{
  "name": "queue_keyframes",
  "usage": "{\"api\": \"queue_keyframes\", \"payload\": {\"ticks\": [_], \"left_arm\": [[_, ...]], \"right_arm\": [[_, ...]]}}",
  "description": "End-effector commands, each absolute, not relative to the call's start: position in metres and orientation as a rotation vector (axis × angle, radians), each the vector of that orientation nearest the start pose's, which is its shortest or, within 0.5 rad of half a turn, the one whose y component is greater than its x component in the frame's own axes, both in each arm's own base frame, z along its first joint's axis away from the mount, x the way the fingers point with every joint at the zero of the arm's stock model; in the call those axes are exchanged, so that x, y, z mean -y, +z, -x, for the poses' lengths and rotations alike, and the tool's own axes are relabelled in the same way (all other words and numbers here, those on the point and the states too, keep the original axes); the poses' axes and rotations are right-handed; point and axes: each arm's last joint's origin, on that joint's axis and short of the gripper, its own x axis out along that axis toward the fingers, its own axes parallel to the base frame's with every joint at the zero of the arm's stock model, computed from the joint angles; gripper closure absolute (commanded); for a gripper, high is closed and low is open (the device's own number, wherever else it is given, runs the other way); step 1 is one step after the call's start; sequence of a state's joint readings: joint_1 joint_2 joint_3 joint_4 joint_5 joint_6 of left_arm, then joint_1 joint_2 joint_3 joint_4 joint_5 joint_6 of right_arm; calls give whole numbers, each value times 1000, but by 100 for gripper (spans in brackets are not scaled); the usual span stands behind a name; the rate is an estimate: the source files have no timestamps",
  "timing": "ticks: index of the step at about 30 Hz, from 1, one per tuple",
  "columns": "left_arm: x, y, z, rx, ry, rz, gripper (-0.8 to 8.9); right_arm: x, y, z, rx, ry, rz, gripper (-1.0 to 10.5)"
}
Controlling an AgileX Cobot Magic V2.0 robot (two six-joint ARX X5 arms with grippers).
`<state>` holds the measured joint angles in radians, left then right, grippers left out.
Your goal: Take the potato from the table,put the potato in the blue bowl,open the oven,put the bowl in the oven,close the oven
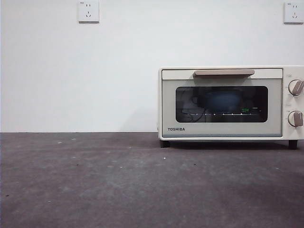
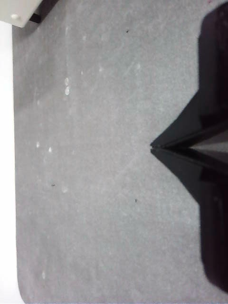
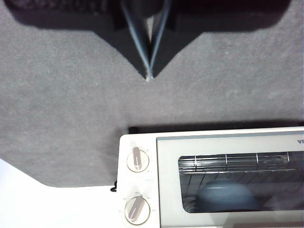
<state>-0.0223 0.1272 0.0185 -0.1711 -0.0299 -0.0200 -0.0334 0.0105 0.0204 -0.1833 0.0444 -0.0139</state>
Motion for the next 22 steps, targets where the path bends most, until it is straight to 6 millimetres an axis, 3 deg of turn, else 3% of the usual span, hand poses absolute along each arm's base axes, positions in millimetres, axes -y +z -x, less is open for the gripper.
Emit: {"api": "queue_keyframes", "payload": {"ticks": [1, 22], "left_arm": [[1, 142, -101, -265, 8, 17, 817], [1, 150, -96, -161, 7, 20, 817]], "right_arm": [[5, 150, -96, -179, -78, 4, 946], [5, 150, -96, -179, -78, 5, 946]]}}
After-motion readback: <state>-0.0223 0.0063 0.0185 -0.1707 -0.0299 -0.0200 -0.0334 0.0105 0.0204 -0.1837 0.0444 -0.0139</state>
